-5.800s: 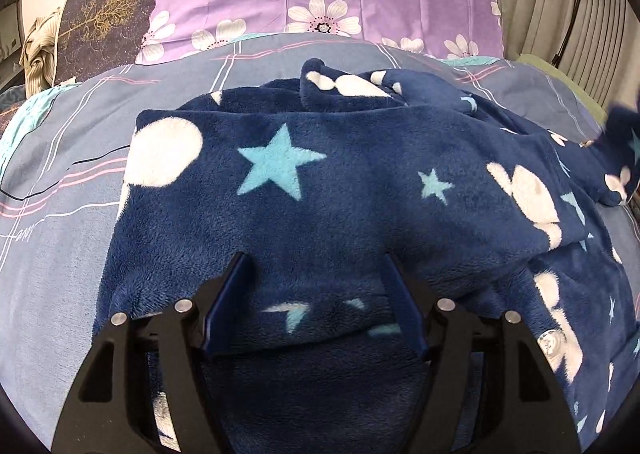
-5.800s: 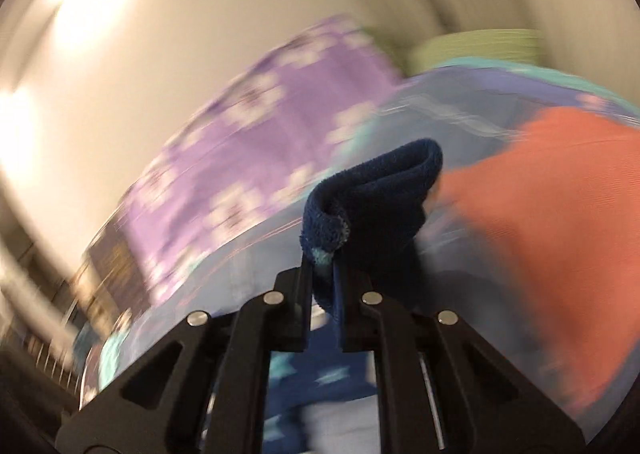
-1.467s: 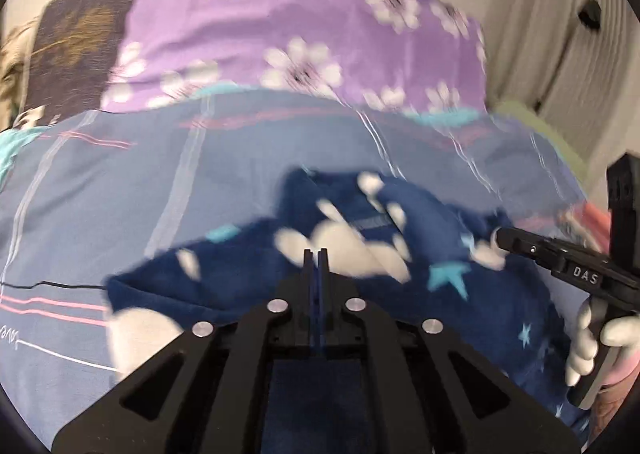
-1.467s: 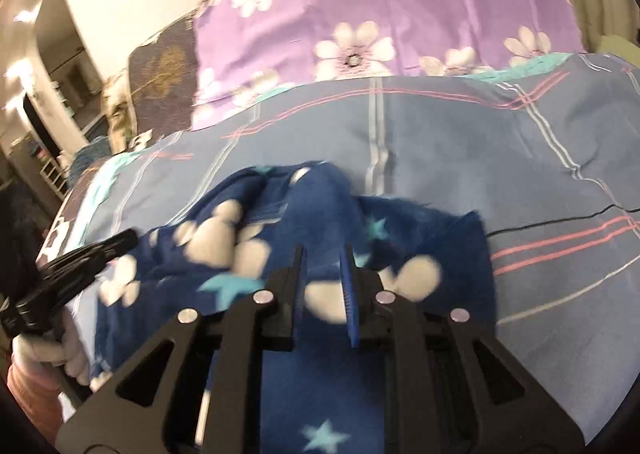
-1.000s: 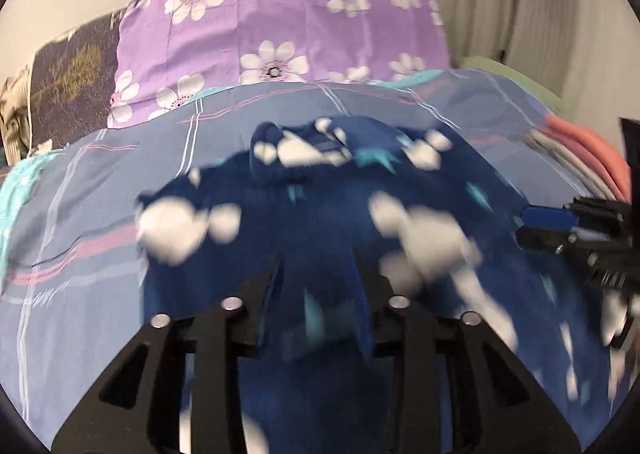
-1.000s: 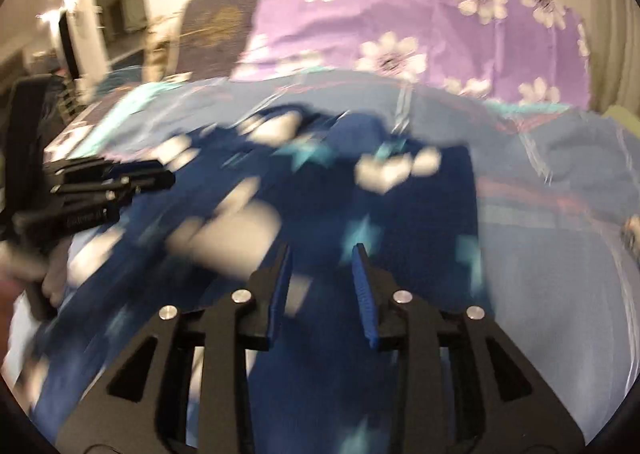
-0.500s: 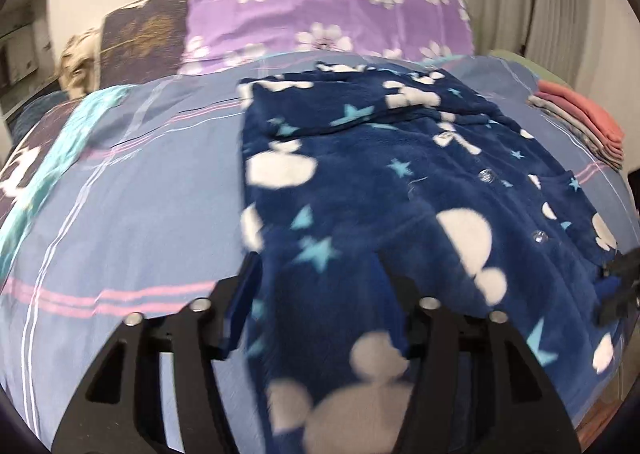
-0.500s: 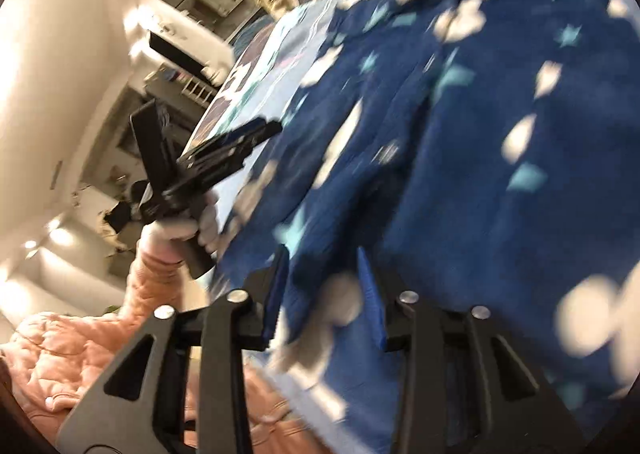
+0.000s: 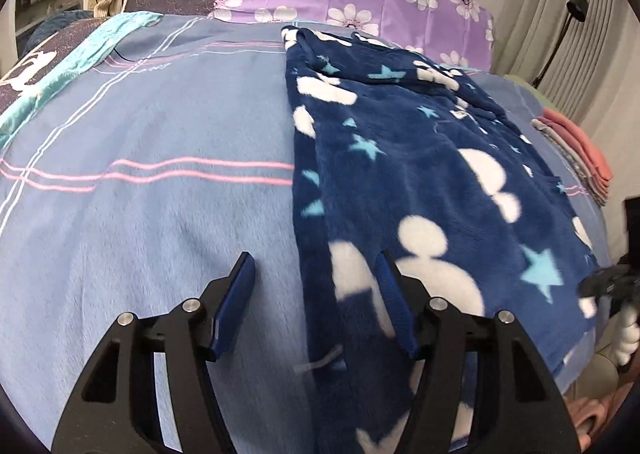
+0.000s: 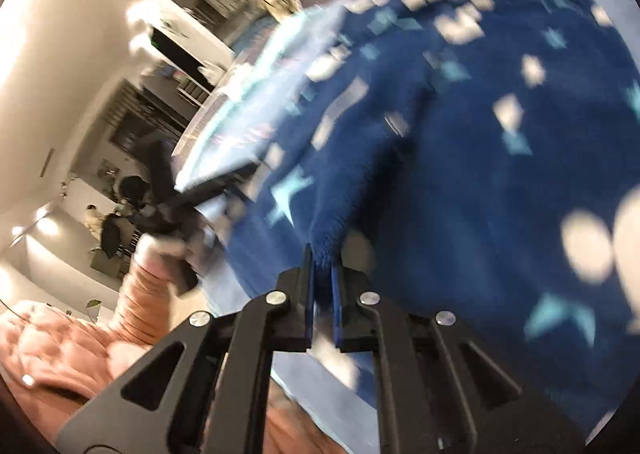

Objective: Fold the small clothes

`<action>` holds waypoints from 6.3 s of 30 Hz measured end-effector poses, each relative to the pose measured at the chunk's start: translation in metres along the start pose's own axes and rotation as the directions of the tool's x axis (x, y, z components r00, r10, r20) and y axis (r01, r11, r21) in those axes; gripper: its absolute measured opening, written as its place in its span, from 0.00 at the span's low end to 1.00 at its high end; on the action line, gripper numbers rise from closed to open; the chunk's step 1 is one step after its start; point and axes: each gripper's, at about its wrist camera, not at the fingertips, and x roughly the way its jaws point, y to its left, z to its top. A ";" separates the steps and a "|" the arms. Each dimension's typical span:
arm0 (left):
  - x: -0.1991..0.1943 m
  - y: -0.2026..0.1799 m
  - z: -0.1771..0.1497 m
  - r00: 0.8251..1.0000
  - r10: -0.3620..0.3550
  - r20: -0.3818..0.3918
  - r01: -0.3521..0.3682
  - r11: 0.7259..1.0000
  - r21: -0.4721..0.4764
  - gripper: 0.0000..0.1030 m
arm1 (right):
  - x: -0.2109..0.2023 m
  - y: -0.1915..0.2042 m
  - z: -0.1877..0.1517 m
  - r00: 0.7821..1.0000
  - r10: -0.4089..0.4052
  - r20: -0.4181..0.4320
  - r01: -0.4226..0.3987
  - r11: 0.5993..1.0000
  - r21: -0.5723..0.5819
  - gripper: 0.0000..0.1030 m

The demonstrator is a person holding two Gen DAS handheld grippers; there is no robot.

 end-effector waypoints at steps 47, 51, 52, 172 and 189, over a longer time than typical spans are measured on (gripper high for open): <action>-0.163 -0.060 0.034 0.884 -0.347 0.312 0.321 0.938 0.135 0.11 | -0.192 0.012 -0.016 0.836 -0.089 0.542 0.112 0.994 -0.009 0.13; -0.119 -0.053 0.056 0.914 -0.305 0.268 0.294 0.952 0.083 0.11 | -0.173 -0.023 0.010 0.849 -0.104 0.519 0.081 0.994 0.067 0.13; -0.114 -0.050 0.061 0.916 -0.299 0.268 0.289 0.954 0.076 0.11 | -0.173 -0.028 0.018 0.847 -0.102 0.522 0.072 0.994 0.079 0.13; 0.010 -0.183 0.130 0.978 -0.201 0.056 0.174 0.933 0.314 0.49 | -0.138 -0.182 0.089 0.831 -0.465 0.305 0.385 0.877 0.288 0.10; 0.125 -0.406 0.115 0.981 -0.156 -0.115 0.192 0.850 0.490 0.60 | -0.084 -0.220 0.194 0.897 -0.416 0.149 0.409 0.909 0.079 0.37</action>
